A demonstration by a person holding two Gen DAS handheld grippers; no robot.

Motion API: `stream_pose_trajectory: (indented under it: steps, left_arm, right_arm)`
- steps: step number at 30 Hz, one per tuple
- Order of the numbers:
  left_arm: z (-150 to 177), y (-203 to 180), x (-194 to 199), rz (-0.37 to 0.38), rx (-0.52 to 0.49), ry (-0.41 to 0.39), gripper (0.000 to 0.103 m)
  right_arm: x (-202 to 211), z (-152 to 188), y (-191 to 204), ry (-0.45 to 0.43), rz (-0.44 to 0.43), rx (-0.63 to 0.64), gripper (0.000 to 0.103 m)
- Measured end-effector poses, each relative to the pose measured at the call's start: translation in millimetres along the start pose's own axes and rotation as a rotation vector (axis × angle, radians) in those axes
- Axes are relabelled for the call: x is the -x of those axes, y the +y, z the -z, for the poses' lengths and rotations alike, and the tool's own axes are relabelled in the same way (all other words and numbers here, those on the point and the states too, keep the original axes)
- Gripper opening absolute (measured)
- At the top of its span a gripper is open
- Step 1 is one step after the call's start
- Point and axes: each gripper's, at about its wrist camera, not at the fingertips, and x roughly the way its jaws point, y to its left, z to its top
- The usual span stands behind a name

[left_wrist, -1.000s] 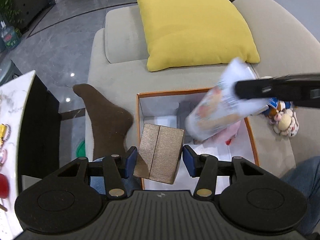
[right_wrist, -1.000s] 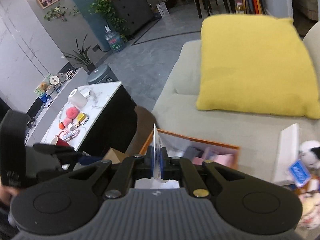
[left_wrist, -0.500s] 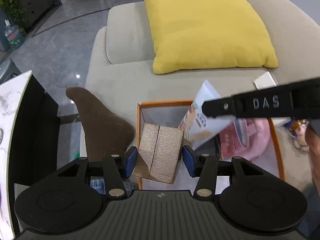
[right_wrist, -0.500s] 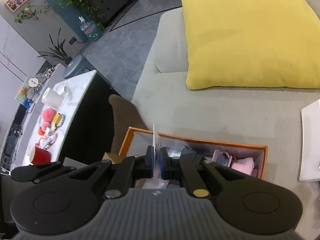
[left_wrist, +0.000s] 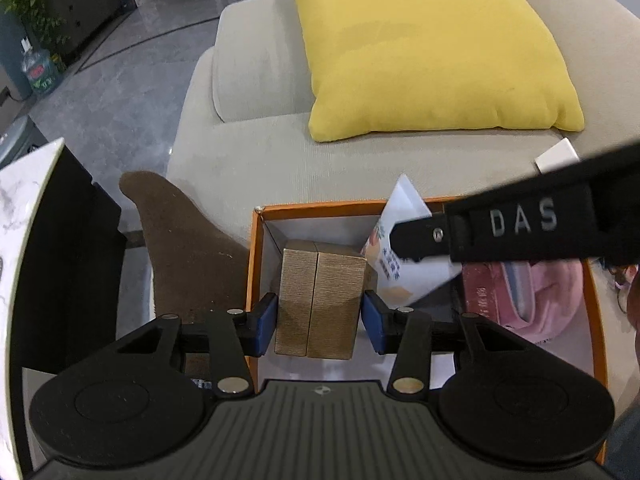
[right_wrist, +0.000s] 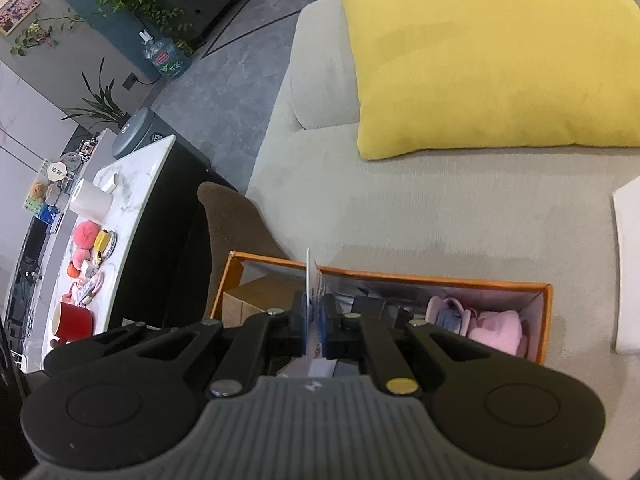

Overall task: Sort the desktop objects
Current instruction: 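Lower the cardboard box into the shoebox and open the left tool while the right tool releases the tube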

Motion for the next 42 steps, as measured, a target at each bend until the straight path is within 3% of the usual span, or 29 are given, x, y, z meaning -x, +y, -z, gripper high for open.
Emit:
stream_pose_trajectory:
  steps: [14, 27, 34, 35, 42]
  left_arm:
    - [-3, 10, -10, 0.07, 0.003, 0.034, 0.047]
    - [10, 37, 39, 0.097, 0.027, -0.087, 0.042]
    - [51, 45, 63, 0.071, 0.032, -0.075, 0.045]
    - [60, 47, 64, 0.073, 0.041, -0.067, 0.048]
    - [103, 52, 63, 0.019, 0.13, -0.035, 0.049]
  right_arm:
    - [-24, 8, -3, 0.003, -0.007, 0.027, 0.012]
    - [15, 11, 12, -0.057, -0.031, 0.093, 0.013]
    - [65, 47, -4, -0.135, 0.045, 0.147, 0.019]
    - [72, 54, -9, -0.146, 0.06, 0.151, 0.021]
    - [99, 112, -40, -0.196, 0.185, 0.129, 0.026]
